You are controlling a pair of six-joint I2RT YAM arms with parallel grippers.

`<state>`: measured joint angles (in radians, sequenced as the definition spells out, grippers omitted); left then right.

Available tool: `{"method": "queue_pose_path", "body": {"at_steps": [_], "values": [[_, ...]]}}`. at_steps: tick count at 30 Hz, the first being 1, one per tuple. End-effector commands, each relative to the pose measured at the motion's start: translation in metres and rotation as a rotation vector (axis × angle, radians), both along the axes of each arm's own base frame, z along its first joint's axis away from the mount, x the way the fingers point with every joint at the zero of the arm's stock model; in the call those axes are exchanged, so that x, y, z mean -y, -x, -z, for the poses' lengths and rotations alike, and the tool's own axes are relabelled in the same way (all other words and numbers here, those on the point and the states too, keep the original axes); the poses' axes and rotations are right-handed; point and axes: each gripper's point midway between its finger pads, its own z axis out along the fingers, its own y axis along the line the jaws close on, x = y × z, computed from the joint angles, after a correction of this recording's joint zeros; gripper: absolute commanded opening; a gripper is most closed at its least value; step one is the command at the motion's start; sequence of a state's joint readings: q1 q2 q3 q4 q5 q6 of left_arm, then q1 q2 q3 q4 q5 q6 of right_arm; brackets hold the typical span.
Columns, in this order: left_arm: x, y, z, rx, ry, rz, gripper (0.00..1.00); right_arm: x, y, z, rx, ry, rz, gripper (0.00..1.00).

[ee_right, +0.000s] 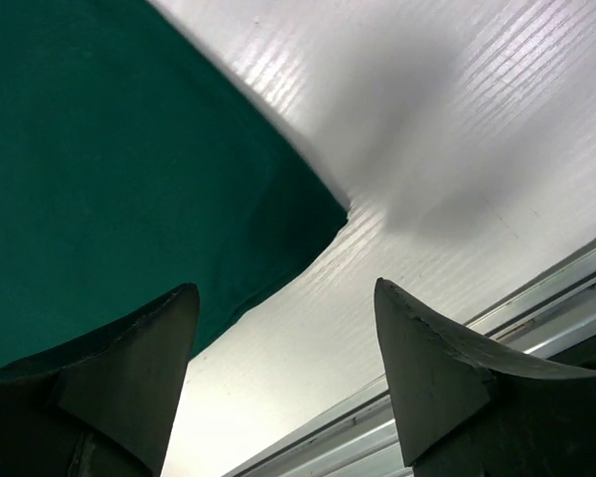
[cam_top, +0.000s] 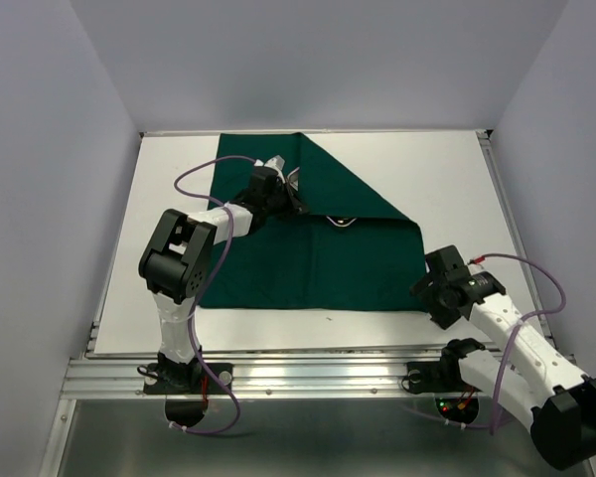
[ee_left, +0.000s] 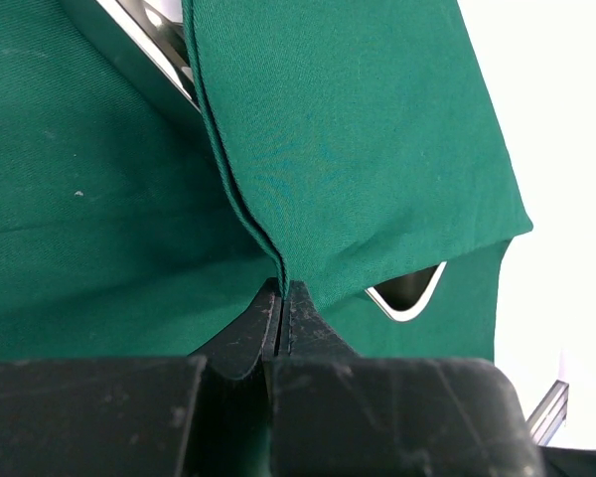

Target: Prepare the surgical pack

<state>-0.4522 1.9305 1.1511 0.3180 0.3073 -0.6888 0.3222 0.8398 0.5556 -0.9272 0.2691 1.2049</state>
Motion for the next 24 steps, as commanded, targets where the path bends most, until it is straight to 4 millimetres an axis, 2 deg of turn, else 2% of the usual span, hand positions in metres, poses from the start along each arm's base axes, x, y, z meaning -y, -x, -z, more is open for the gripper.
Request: {"method": "queue_pose_path", "body": {"at_steps": [1, 2, 4, 7, 9, 12, 13, 14, 17, 24], "values": [[0.003, 0.000, -0.015, 0.051, 0.019, 0.021, 0.00, -0.001, -0.010, 0.011, 0.024, 0.004, 0.010, 0.71], [0.003, 0.001, -0.015, 0.053, 0.020, 0.024, 0.00, -0.006, -0.017, 0.014, 0.038, -0.004, -0.024, 0.69], [0.003, 0.001, -0.015, 0.049, 0.021, 0.019, 0.00, -0.015, -0.018, 0.020, 0.024, -0.033, -0.071, 0.65], [0.003, 0.002, -0.015, 0.047, 0.022, 0.016, 0.00, -0.018, -0.023, 0.029, 0.015, -0.032, -0.091, 0.61], [0.002, 0.002, -0.014, 0.047, 0.022, 0.016, 0.00, -0.020, -0.030, 0.029, 0.049, -0.036, -0.101, 0.55], [0.002, 0.003, -0.013, 0.045, 0.021, 0.018, 0.00, -0.018, -0.038, 0.024, 0.078, -0.015, -0.118, 0.29], [0.002, 0.003, -0.012, 0.046, 0.020, 0.017, 0.00, -0.019, -0.041, 0.021, 0.087, -0.013, -0.129, 0.08], [0.002, 0.003, -0.011, 0.043, 0.019, 0.017, 0.00, -0.021, -0.047, 0.013, 0.107, -0.008, -0.150, 0.01], [0.002, 0.002, -0.010, 0.041, 0.019, 0.018, 0.00, -0.026, -0.058, -0.003, 0.160, -0.006, -0.207, 0.01], [0.002, 0.003, -0.005, 0.029, 0.017, 0.016, 0.00, -0.062, -0.105, -0.074, 0.408, -0.104, -0.349, 0.01]]}}
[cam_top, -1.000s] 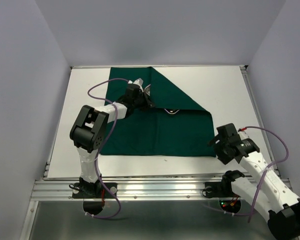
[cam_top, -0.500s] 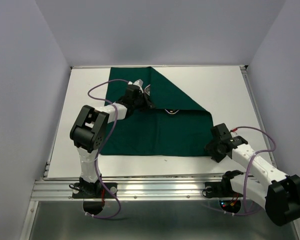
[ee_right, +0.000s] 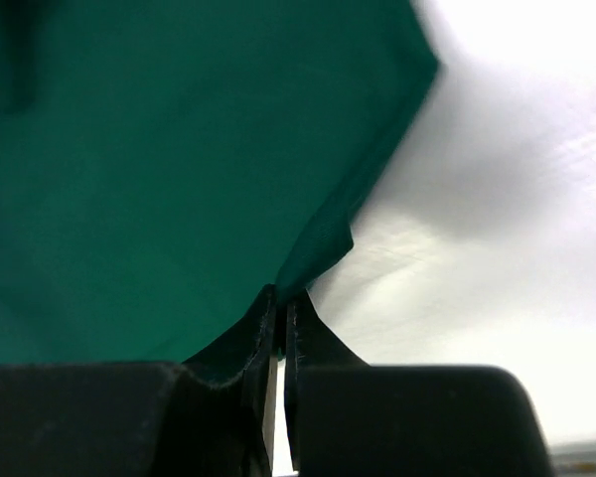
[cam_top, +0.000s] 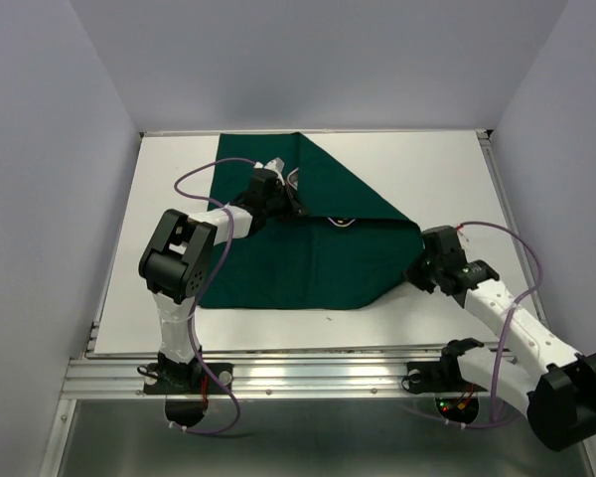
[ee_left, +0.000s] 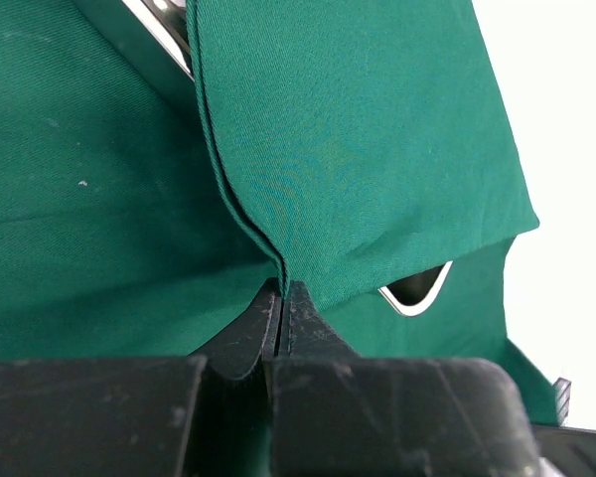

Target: Prepare the surgical pack

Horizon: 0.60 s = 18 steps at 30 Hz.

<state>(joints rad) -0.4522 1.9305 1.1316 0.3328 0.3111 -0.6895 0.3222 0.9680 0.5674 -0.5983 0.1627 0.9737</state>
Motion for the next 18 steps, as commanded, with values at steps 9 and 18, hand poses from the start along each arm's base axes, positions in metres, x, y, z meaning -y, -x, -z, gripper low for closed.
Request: {"method": "queue_pose_path", "body": {"at_steps": [9, 18], "values": [[0.000, 0.004, 0.000, 0.012, 0.006, 0.011, 0.00, -0.083, -0.131, -0.188, 0.589, -0.165, -0.298, 0.01], [0.000, 0.008, 0.001, -0.001, 0.013, 0.013, 0.00, -0.159, -0.205, -0.228, 0.725, -0.162, -0.516, 0.01]]}}
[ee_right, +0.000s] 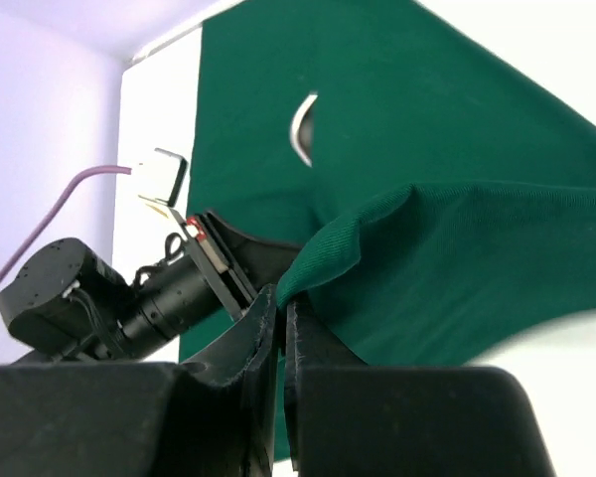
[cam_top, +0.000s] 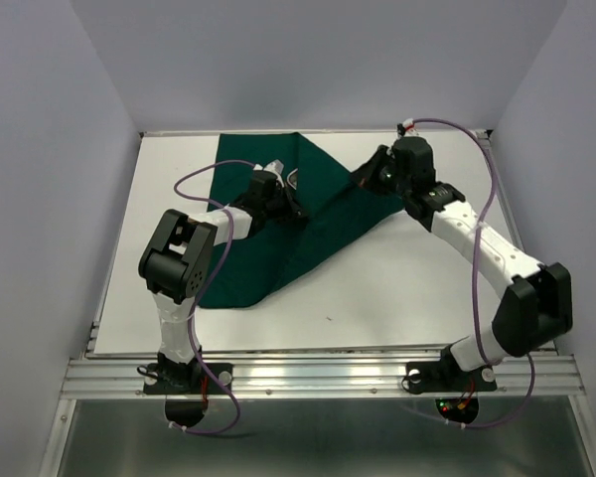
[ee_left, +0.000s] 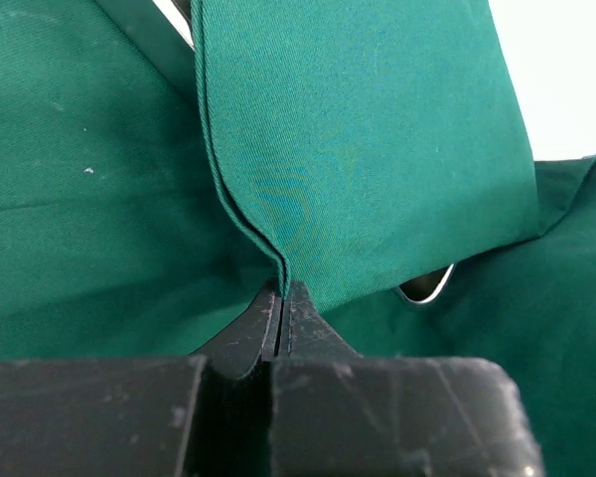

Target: Prepare the surgical pack

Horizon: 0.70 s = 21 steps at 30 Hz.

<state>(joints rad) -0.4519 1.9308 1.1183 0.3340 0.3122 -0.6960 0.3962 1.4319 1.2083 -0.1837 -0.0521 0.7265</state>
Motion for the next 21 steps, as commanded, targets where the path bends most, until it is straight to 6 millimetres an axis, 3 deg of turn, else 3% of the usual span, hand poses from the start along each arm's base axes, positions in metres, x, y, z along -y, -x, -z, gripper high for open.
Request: {"method": "queue_pose_path", "body": {"at_steps": [1, 2, 3, 6, 9, 14, 18, 21], "values": [[0.002, 0.005, -0.004, 0.014, 0.015, 0.017, 0.00, -0.035, -0.032, -0.040, 0.179, -0.009, -0.119, 0.01], [0.002, 0.005, -0.004, 0.012, 0.015, 0.018, 0.00, -0.041, -0.043, -0.024, 0.163, 0.015, -0.137, 0.01], [0.001, 0.005, -0.004, 0.011, 0.016, 0.016, 0.00, -0.049, -0.049, -0.032, 0.190, 0.008, -0.166, 0.01], [0.001, 0.008, -0.002, 0.006, 0.016, 0.021, 0.00, -0.067, -0.069, -0.014, 0.204, 0.034, -0.241, 0.01], [0.000, 0.011, 0.000, 0.003, 0.015, 0.021, 0.00, -0.083, -0.082, -0.010, 0.236, 0.041, -0.320, 0.01], [-0.003, 0.016, 0.007, -0.010, 0.004, 0.018, 0.00, -0.103, -0.089, -0.020, 0.312, 0.023, -0.399, 0.01], [-0.005, 0.019, 0.011, -0.020, 0.003, 0.018, 0.00, -0.126, -0.090, -0.040, 0.379, -0.003, -0.474, 0.01], [-0.005, 0.021, 0.012, -0.021, 0.002, 0.022, 0.00, -0.140, -0.094, -0.029, 0.357, -0.005, -0.516, 0.01]]}}
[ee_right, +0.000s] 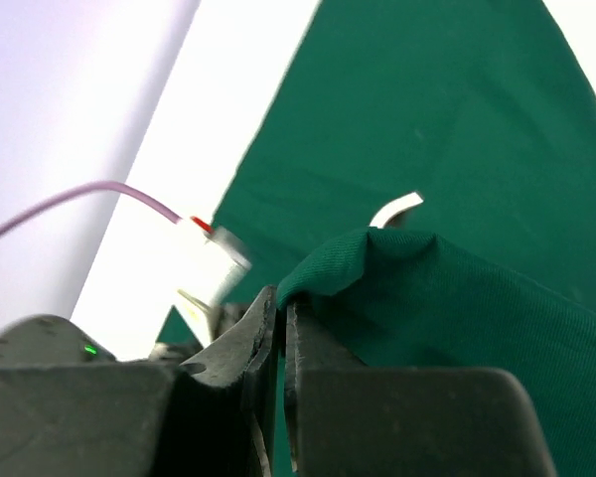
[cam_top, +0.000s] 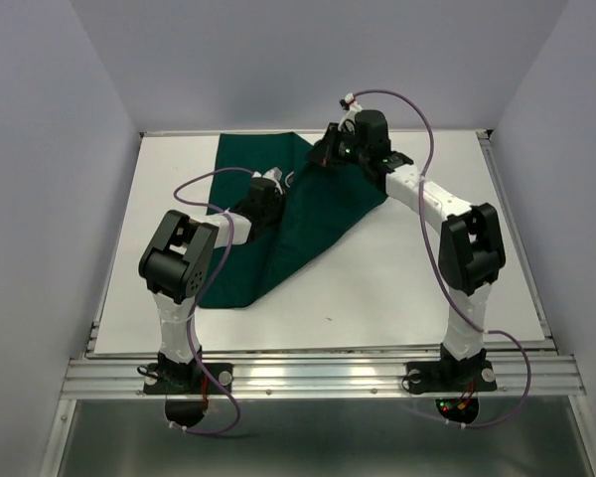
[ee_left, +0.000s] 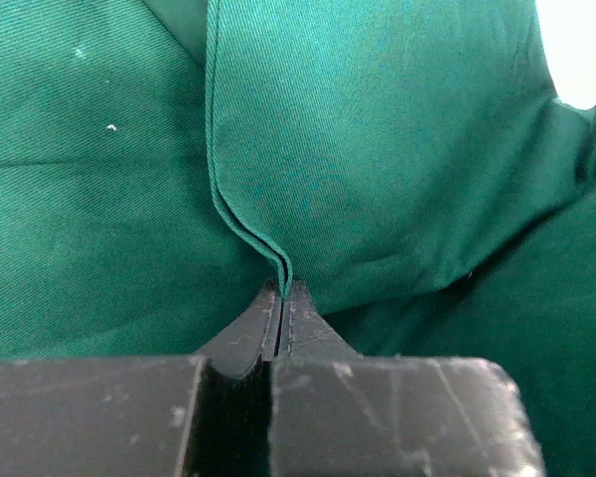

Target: Prepare the surgical pack

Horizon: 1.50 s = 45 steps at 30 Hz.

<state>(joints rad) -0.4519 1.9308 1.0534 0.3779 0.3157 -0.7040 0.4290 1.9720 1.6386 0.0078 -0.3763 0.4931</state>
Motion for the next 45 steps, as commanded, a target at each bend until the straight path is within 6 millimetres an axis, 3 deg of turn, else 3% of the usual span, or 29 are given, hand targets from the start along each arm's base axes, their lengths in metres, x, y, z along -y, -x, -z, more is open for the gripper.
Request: {"method": "queue_pose_path", "body": {"at_steps": [1, 2, 5, 6, 12, 17, 25, 29, 45], "values": [[0.000, 0.009, -0.004, 0.005, 0.004, 0.026, 0.00, -0.034, -0.005, -0.062, 0.191, -0.078, -0.120, 0.01], [0.000, 0.009, -0.005, 0.006, 0.005, 0.026, 0.00, -0.041, -0.006, -0.047, 0.166, -0.062, -0.136, 0.01], [0.000, 0.010, -0.004, 0.008, 0.003, 0.034, 0.00, -0.051, -0.008, -0.041, 0.159, -0.054, -0.164, 0.01], [0.000, 0.011, -0.005, 0.010, 0.002, 0.036, 0.00, -0.053, -0.010, -0.027, 0.133, -0.042, -0.169, 0.01], [-0.003, 0.012, -0.005, 0.010, -0.004, 0.036, 0.00, -0.062, -0.013, -0.008, 0.104, -0.031, -0.188, 0.01], [-0.002, 0.012, -0.005, 0.012, -0.007, 0.042, 0.00, -0.071, -0.013, -0.001, 0.096, -0.028, -0.215, 0.01], [-0.006, 0.014, -0.003, 0.011, -0.014, 0.038, 0.00, -0.093, -0.009, -0.020, 0.141, -0.047, -0.260, 0.01], [-0.007, 0.015, -0.001, 0.007, -0.017, 0.039, 0.00, -0.100, -0.010, -0.018, 0.147, -0.048, -0.267, 0.01], [-0.013, 0.018, 0.000, 0.002, -0.024, 0.021, 0.00, -0.105, -0.017, 0.037, 0.041, -0.003, -0.275, 0.01]]}}
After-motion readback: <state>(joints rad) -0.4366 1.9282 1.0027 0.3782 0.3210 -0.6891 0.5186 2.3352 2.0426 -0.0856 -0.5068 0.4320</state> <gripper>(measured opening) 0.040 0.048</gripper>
